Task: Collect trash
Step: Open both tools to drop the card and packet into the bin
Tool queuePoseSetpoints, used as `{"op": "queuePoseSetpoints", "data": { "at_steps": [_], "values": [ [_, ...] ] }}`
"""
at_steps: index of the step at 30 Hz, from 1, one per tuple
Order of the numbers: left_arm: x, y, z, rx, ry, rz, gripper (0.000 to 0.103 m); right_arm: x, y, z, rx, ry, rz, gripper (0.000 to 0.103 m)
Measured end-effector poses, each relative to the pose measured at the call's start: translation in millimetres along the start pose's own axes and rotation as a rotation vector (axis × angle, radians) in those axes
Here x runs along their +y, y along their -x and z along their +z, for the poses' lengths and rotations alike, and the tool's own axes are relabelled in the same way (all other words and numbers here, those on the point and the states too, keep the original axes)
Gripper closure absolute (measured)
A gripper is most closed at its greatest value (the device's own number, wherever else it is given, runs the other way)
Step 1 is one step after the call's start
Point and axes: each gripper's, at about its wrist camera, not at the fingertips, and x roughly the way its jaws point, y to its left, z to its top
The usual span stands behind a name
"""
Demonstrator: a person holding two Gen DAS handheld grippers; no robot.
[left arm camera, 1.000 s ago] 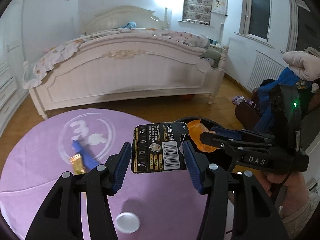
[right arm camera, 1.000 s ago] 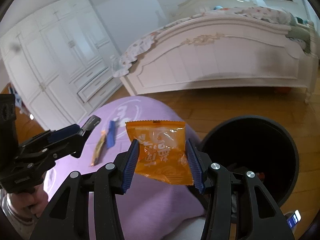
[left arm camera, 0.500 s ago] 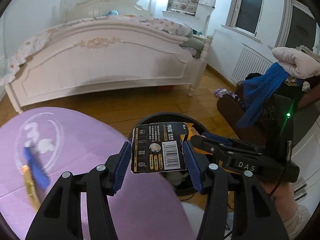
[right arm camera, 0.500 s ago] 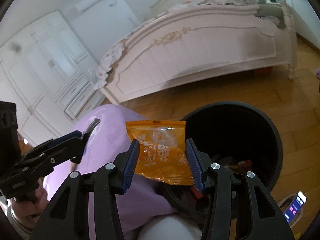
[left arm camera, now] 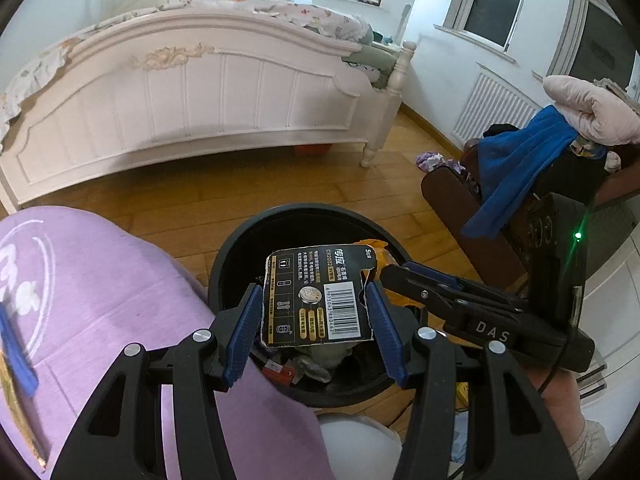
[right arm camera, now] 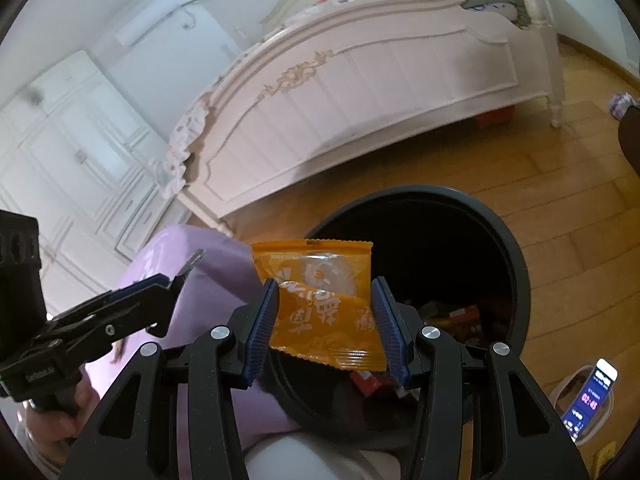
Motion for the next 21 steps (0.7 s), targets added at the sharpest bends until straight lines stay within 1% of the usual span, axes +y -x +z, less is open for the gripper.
{"op": "queuePoseSetpoints", "data": {
  "at_steps": [7, 19, 21],
  "values": [
    [-7.4, -12.7, 5.1, 0.016, -0.008, -0.008, 0.049, -18.3, -0.4, -1.3, -0.006, -0.031, -0.017, 0.055],
    [-11.5, -20.6, 11.6, 0.006, -0.005, -0.018, 0.047, -25.5, -6.9, 3.9, -0.013, -0.053, -0.047, 0.054],
    [-12.1, -19.6, 12.2, -0.003, -0.007, -0.015, 0.044, -26.3, -7.0, 3.5, -0.015, -0.063, -0.06, 0.05]
  ]
}}
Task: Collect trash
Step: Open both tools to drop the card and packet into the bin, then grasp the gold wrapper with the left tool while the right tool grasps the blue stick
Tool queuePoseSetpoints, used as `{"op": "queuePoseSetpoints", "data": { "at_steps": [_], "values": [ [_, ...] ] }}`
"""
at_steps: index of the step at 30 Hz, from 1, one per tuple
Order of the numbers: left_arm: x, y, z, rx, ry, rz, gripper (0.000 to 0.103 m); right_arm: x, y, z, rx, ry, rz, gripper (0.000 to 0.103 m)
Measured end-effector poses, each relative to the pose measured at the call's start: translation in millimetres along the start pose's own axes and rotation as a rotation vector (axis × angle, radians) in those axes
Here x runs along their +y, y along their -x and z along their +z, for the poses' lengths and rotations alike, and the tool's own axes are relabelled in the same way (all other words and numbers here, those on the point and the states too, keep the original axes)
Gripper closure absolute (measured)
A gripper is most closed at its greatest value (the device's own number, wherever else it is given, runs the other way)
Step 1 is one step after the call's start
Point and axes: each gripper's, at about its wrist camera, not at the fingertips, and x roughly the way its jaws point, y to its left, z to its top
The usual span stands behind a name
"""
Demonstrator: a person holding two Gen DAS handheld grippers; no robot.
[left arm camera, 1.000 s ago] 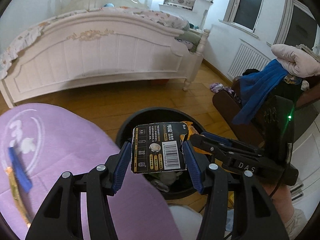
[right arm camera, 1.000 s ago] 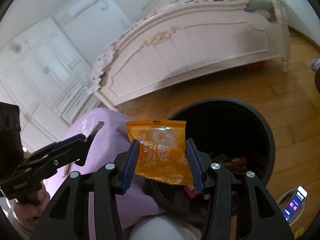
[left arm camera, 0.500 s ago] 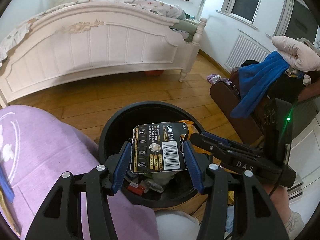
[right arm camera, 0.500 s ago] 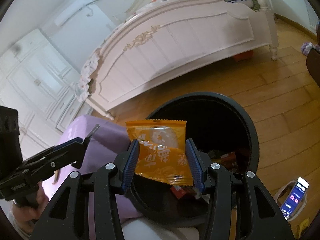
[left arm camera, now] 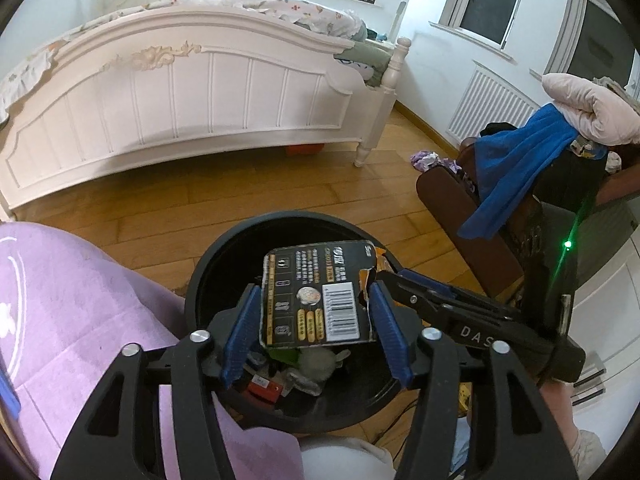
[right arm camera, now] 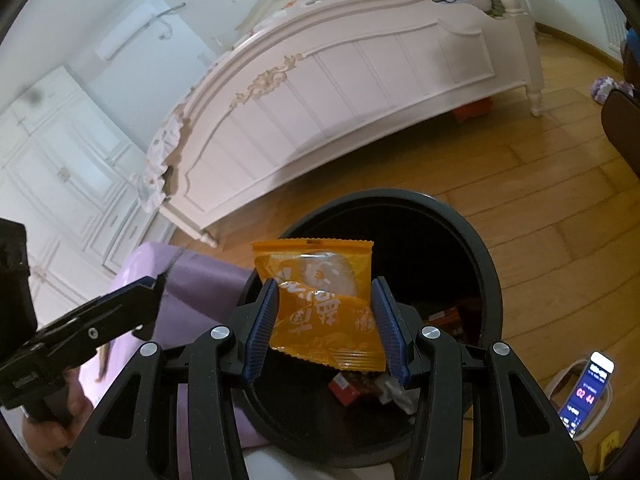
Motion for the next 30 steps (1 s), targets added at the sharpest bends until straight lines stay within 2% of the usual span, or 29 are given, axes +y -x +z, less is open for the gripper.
{"op": "queuePoseSetpoints", "data": {
  "at_steps": [2, 4, 9, 20, 30],
  "values": [
    [0.4, 1.8, -0.8, -0.002, 0.001, 0.008, 0.038, -0.5, 1.1, 0.0, -0.005, -0.012, -0.005, 0.038],
    [0.6, 4.6, -0.9, -0.01, 0.001, 0.016, 0.032, -0.2, 3.3, 0.1, -0.013, -0.016, -0.01, 0.033],
    [2.8, 15.4, 0.0, -0.03, 0.0, 0.021, 0.025, 8.0, 7.6, 0.3, -0.014, -0.002, -0.008, 0.033],
    [13.6, 54.5, -7.5, -0.093, 0.006, 0.056, 0.023, 48.0, 17.7, 1.7, -0.005, 0.08, 0.018, 0.033],
    [72.8, 106.5, -36.9, -0.153, 0.119, 0.179, 0.02, 119.4, 14.1, -9.4, 0.029, 0.23, 0.07, 0.033]
  ]
}}
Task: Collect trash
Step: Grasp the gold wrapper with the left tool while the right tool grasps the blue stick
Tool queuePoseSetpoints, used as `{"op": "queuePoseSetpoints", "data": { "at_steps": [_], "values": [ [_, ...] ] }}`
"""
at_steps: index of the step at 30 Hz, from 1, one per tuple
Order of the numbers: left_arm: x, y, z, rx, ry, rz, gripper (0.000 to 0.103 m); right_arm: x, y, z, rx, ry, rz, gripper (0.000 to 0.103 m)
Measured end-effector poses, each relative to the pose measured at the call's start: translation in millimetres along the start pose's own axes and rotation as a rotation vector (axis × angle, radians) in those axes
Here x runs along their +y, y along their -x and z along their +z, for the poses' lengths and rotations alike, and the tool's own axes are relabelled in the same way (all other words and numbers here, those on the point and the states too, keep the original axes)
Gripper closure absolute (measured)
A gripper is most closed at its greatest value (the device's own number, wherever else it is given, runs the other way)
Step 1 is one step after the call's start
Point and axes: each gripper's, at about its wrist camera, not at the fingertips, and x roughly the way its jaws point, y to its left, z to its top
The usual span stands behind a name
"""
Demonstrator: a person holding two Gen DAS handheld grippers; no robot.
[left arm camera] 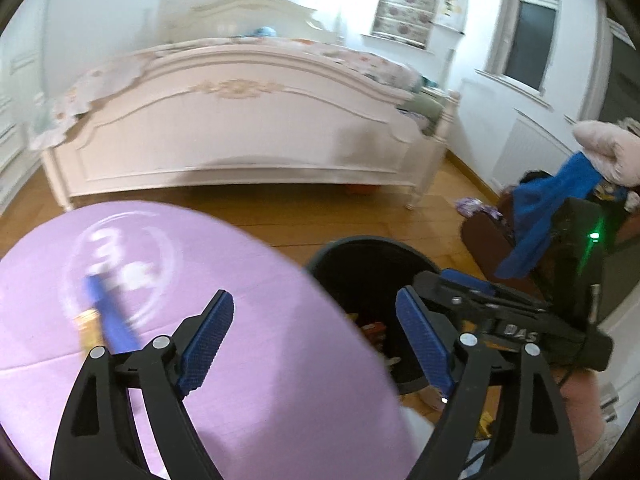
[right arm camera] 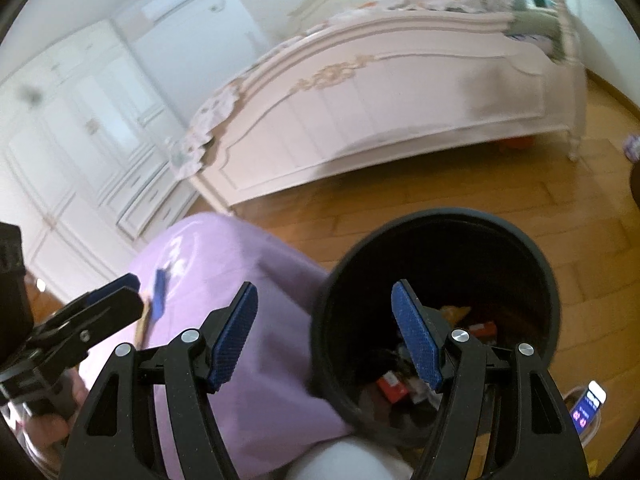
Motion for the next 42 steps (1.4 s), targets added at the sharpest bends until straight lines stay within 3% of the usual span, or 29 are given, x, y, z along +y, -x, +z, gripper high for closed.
{"op": "queuePoseSetpoints", "data": {
  "at_steps": [6, 12, 18, 24, 29, 34, 42],
  "values": [
    [59.2, 22.3, -13.7, -0.016, 0.105, 0.102, 0.02, 50.2, -9.9, -1.5, 0.027, 0.116, 0.027, 0.033],
    [110.2, 25.4, -31.2, 0.025, 0.178, 0.2, 0.02, 90.0, -21.5, -5.9, 0.057, 0.214, 0.053, 0.034],
    [133.0, 17.9, -44.0, 0.077, 0.199, 0.249, 0.021, 117.8, -33.2, -13.5, 0.093, 0.277, 0.077, 0.037],
    [140.1, 5.0, -52.8, 0.12, 0.19, 0.282, 0.038, 138.6, -44.2, -17.6, 0.124, 0.332, 0.083, 0.043],
    [142.6, 5.3, -56.3, 0.107, 0.161, 0.323, 0.047, 154.8, -58.9, -17.0, 0.154, 0.381, 0.086, 0.045],
    [159.3, 13.7, -57.7, 0.084, 0.213, 0.311, 0.072, 177.8, -79.2, -12.6, 0.186, 0.459, 0.099, 0.045],
    [177.3, 34.2, -69.3, 0.043, 0.292, 0.285, 0.072, 222.5, -123.9, -11.5, 0.262, 0.617, 0.103, 0.05]
  ]
}}
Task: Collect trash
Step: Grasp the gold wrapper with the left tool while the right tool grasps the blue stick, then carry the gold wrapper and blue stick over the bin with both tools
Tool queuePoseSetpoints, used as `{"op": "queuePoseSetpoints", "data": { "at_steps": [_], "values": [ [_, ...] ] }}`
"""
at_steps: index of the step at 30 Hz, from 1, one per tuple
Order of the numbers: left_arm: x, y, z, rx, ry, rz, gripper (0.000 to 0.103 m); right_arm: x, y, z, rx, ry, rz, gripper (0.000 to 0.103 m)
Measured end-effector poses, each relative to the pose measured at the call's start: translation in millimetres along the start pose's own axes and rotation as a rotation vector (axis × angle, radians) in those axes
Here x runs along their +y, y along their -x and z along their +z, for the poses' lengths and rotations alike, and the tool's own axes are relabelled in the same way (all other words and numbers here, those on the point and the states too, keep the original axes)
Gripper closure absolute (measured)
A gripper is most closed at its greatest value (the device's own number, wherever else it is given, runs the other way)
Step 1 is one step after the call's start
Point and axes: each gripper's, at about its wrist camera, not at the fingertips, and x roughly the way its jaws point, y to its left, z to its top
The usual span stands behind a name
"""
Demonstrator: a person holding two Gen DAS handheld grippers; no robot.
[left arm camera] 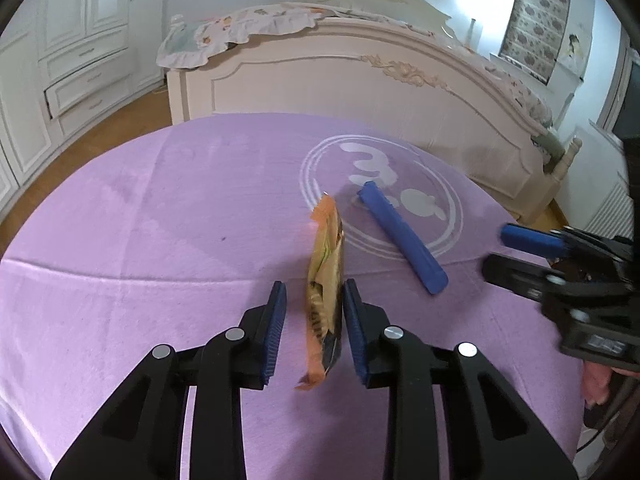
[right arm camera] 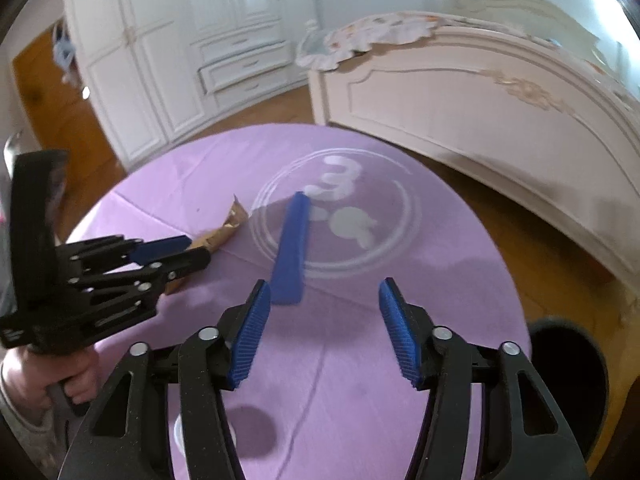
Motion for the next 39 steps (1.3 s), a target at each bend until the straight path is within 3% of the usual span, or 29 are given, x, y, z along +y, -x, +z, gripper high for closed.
{"op": "queuePoseSetpoints", "data": {
  "at_steps": [6, 13, 21, 23, 25, 28, 30, 33, 37, 39],
  "values": [
    [15.0, 9.3, -3.5, -0.009, 0.043, -0.008, 0.072, 17.1, -35.8, 20.6, 0.06, 0.078, 0.006, 0.052],
    [26.1, 16.9, -3.7, -0.022, 0.06, -0.01, 0.077, 31.6, -61.6, 33.1, 0.095, 0.131, -0.004, 0.082],
    [28.3, 22.0, 1.4, -0.033, 0.051, -0.034, 0.076, 23.6, -40.2, 24.5, 0.061, 0.047, 0.037, 0.085],
    [26.7, 20.6, 5.6, -0.029, 0.054, -0.04, 0.072, 20.4, -23.9, 18.9, 0.034, 0.017, 0.053, 0.085],
    [24.4, 16.0, 11.7, -0.02, 0.048, -0.007, 0.037, 17.5, -8.4, 12.1, 0.007, -0.015, 0.074, 0.085],
    [18.9, 7.0, 20.0, -0.011, 0.002, 0.014, 0.032, 14.4, 12.6, 0.2, -0.025, -0.047, 0.089, 0.085],
    [13.9, 0.9, 22.5, -0.003, -0.032, 0.01, 0.035, 10.7, 25.2, -8.2, -0.044, -0.074, 0.095, 0.085],
    [8.8, -16.7, 25.9, 0.042, -0.071, 0.033, 0.068, 5.1, 40.2, -18.8, -0.066, -0.106, 0.098, 0.085],
    [9.5, -20.4, 26.1, 0.034, -0.085, 0.068, 0.083, 0.2, 52.9, -29.1, -0.082, -0.125, 0.088, 0.085],
    [11.3, -16.7, 25.3, 0.031, -0.059, 0.042, 0.084, -4.3, 59.3, -34.8, -0.096, -0.15, 0.094, 0.085]
  ]
}}
